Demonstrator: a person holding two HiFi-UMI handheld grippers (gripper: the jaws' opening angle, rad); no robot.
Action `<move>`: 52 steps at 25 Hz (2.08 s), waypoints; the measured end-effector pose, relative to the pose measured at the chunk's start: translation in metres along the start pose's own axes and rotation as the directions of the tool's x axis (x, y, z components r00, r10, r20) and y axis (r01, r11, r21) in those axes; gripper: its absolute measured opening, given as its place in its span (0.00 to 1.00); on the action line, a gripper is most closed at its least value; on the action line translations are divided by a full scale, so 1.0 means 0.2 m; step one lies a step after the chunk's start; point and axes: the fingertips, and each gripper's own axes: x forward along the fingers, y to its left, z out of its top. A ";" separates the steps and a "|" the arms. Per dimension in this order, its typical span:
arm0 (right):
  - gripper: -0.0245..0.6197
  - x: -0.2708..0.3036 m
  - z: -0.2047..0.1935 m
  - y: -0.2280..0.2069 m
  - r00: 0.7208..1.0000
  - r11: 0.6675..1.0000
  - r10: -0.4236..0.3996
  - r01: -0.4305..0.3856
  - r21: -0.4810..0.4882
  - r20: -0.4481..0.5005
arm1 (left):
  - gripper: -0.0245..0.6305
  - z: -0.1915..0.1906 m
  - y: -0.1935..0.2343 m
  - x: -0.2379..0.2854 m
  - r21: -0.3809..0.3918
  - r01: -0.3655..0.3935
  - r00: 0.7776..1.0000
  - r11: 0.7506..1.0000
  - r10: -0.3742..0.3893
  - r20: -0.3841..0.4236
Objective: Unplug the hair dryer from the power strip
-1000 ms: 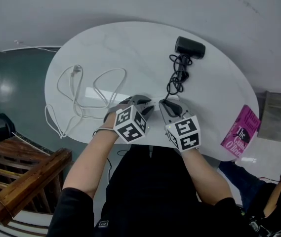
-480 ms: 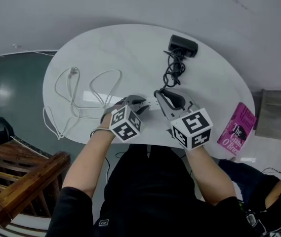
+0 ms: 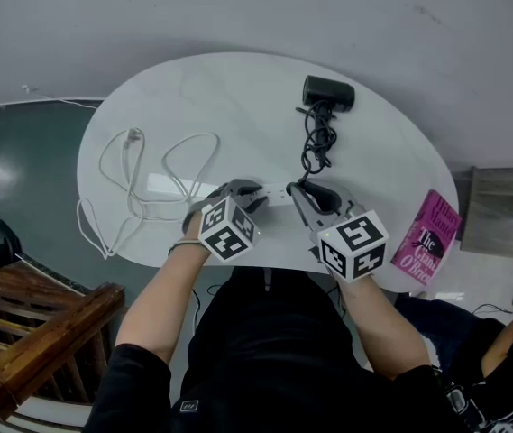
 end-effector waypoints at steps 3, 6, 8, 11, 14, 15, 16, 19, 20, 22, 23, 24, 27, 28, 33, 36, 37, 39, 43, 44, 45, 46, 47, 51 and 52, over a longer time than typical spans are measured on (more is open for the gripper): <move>0.13 -0.02 -0.04 -0.01 1.000 1.000 -0.014 0.014 0.015 -0.011 | 0.16 0.02 0.01 -0.02 0.002 -0.024 0.999 1.000 0.024 0.027; 0.13 -0.06 -0.06 -0.02 0.999 0.999 -0.030 0.031 0.030 -0.010 | 0.15 0.07 0.02 -0.07 -0.024 -0.039 0.996 0.999 0.040 0.074; 0.13 -0.10 -0.07 -0.04 0.999 0.998 -0.044 0.044 0.036 -0.008 | 0.15 0.10 0.02 -0.11 -0.030 -0.044 0.994 0.999 0.047 0.101; 0.13 -0.15 -0.11 -0.06 0.998 0.997 -0.062 0.062 0.054 -0.009 | 0.15 0.15 0.02 -0.18 -0.029 -0.059 0.989 0.998 0.062 0.137; 0.13 -0.19 -0.19 -0.09 0.997 0.993 -0.081 0.081 0.082 -0.014 | 0.15 0.18 0.00 -0.26 -0.052 -0.072 0.981 0.996 0.080 0.178; 0.13 -0.20 -0.21 -0.10 0.996 0.992 -0.090 0.091 0.092 -0.018 | 0.14 0.19 0.00 -0.28 -0.066 -0.076 0.977 0.995 0.087 0.193; 0.13 -0.21 -0.24 -0.11 0.995 0.990 -0.099 0.101 0.102 -0.023 | 0.14 0.19 0.00 -0.30 -0.080 -0.082 0.974 0.993 0.097 0.207; 0.13 -0.25 -0.32 -0.14 0.991 0.981 -0.132 0.135 0.138 -0.035 | 0.14 0.20 0.01 -0.37 -0.122 -0.103 0.959 0.987 0.131 0.252; 0.13 -0.26 -0.35 -0.16 0.989 0.978 -0.142 0.146 0.148 -0.037 | 0.14 0.20 0.01 -0.39 -0.138 -0.106 0.953 0.985 0.140 0.270; 0.13 -0.27 -0.39 -0.17 0.986 0.974 -0.161 0.165 0.158 -0.040 | 0.14 0.21 0.01 -0.43 -0.175 -0.100 0.940 0.979 0.151 0.307; 0.13 -0.28 -0.40 -0.18 0.985 0.972 -0.169 0.173 0.159 -0.038 | 0.13 0.22 0.01 -0.45 -0.193 -0.093 0.933 0.977 0.153 0.324; 0.11 -0.28 -0.41 -0.19 0.984 0.971 -0.176 0.179 0.160 -0.034 | 0.13 0.22 0.01 -0.47 -0.209 -0.086 0.927 0.974 0.155 0.341; 0.11 -0.30 -0.45 -0.20 0.980 0.965 -0.197 0.201 0.166 -0.037 | 0.12 0.23 0.01 -0.52 -0.245 -0.066 0.911 0.967 0.159 0.381; 0.11 -0.30 -0.45 -0.21 0.978 0.963 -0.204 0.207 0.171 -0.038 | 0.12 0.23 0.01 -0.54 -0.252 -0.062 0.906 0.966 0.160 0.391; 0.11 -0.32 -0.44 -0.19 0.975 0.958 -0.223 0.222 0.184 -0.018 | 0.11 0.23 0.00 -0.58 -0.268 -0.053 0.892 0.962 0.166 0.420; 0.11 -0.34 -0.40 -0.17 0.972 0.957 -0.234 0.229 0.180 0.006 | 0.11 0.24 0.00 -0.63 -0.277 -0.047 0.878 0.960 0.172 0.446; 0.11 -0.35 -0.38 -0.16 0.971 0.956 -0.237 0.231 0.179 0.015 | 0.11 0.25 0.00 -0.65 -0.280 -0.046 0.872 0.959 0.175 0.457; 0.11 -0.37 -0.34 -0.14 0.969 0.956 -0.246 0.236 0.176 0.034 | 0.11 0.26 0.00 -0.70 -0.287 -0.046 0.858 0.957 0.185 0.479; 0.11 -0.43 -0.27 -0.09 0.960 0.953 -0.267 0.251 0.171 0.081 | 0.11 0.29 0.00 -0.81 -0.278 -0.058 0.832 0.959 0.201 0.517; 0.11 -0.45 -0.25 -0.08 0.957 0.952 -0.274 0.256 0.170 0.094 | 0.11 0.29 0.00 -0.84 -0.271 -0.063 0.827 0.960 0.203 0.525; 0.11 -0.46 -0.23 -0.07 0.954 0.951 -0.280 0.260 0.169 0.107 | 0.11 0.30 -0.01 -0.86 -0.263 -0.072 0.822 0.962 0.207 0.531; 0.11 -0.48 -0.20 -0.06 0.950 0.950 -0.286 0.265 0.168 0.122 | 0.11 0.31 0.00 -0.89 -0.254 -0.086 0.817 0.963 0.215 0.536; 0.11 -0.50 -0.18 -0.05 0.946 0.949 -0.293 0.269 0.167 0.138 | 0.11 0.31 0.00 -0.92 -0.246 -0.105 0.811 0.964 0.226 0.540; 0.11 -0.57 -0.05 -0.01 0.929 0.945 -0.313 0.285 0.159 0.195 | 0.11 0.36 0.02 -1.06 -0.233 -0.156 0.778 0.960 0.264 0.569; 0.11 -0.58 -0.02 -0.01 0.927 0.946 -0.313 0.285 0.154 0.208 | 0.11 0.38 0.03 -1.09 -0.233 -0.157 0.770 0.960 0.267 0.579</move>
